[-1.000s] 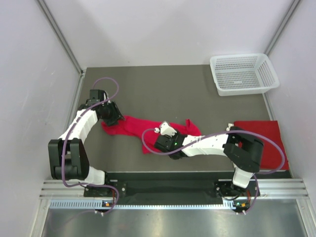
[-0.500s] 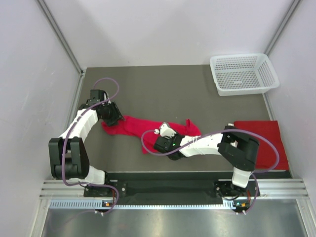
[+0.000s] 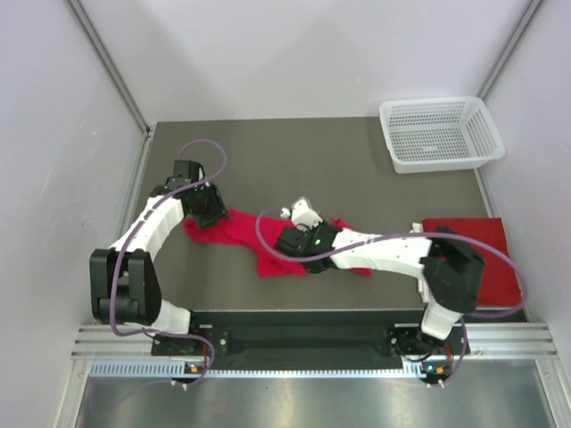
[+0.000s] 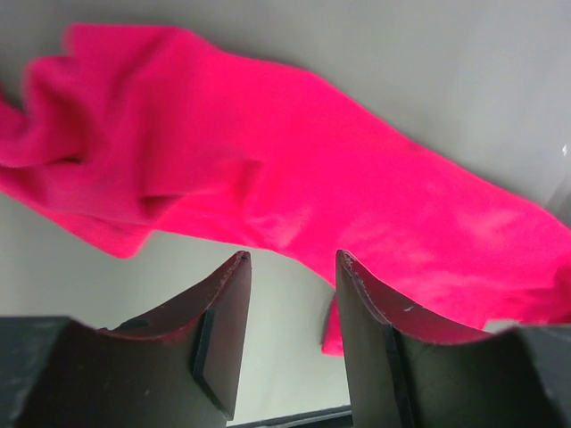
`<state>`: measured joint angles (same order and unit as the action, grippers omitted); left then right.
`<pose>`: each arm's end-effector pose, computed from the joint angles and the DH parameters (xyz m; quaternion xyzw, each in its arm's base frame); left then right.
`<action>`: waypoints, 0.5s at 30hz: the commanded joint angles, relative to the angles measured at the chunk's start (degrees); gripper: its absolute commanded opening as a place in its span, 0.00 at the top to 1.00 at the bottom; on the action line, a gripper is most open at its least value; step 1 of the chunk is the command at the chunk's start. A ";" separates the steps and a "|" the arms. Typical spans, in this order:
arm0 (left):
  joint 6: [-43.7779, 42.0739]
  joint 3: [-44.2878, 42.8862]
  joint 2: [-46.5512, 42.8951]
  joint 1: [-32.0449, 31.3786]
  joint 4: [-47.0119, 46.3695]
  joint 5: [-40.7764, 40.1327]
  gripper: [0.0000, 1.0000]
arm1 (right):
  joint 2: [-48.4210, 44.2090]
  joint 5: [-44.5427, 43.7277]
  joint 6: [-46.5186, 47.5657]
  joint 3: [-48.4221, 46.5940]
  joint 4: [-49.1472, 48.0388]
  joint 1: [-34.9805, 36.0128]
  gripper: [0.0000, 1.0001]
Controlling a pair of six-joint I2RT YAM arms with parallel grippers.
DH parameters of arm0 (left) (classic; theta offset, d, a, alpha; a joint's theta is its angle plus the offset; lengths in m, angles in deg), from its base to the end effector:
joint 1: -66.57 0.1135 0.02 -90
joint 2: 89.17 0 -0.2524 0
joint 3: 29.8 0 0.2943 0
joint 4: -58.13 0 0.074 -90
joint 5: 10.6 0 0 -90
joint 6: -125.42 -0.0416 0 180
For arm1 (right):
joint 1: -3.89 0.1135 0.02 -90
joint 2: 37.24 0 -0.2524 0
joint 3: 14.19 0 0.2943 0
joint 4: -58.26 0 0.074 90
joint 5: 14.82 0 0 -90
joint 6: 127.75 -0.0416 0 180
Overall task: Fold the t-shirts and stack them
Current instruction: Flatten the tshirt out
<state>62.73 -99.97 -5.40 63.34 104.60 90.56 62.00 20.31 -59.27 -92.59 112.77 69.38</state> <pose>0.3350 -0.0270 0.1957 -0.1760 0.9456 -0.1583 0.2232 0.1804 0.3138 0.1632 -0.2751 0.8383 -0.2536 0.3967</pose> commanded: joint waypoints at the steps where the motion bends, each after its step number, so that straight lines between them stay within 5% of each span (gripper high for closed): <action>1: -1.29 -3.20 -4.22 -4.23 0.89 -3.76 0.53 | -10.28 1.41 -2.92 -6.31 7.26 -3.78 1.00; 8: 1.33 -0.14 -9.23 -19.51 4.32 -10.54 0.54 | -26.26 8.81 -2.56 -5.09 8.41 -12.57 1.00; 15: 6.16 5.93 -16.34 -30.16 2.06 -8.62 0.55 | -37.09 12.24 -3.53 0.62 8.76 -21.72 1.00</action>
<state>65.63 -96.37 -18.49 36.24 107.22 81.86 28.04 29.73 -61.93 -93.94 120.31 49.71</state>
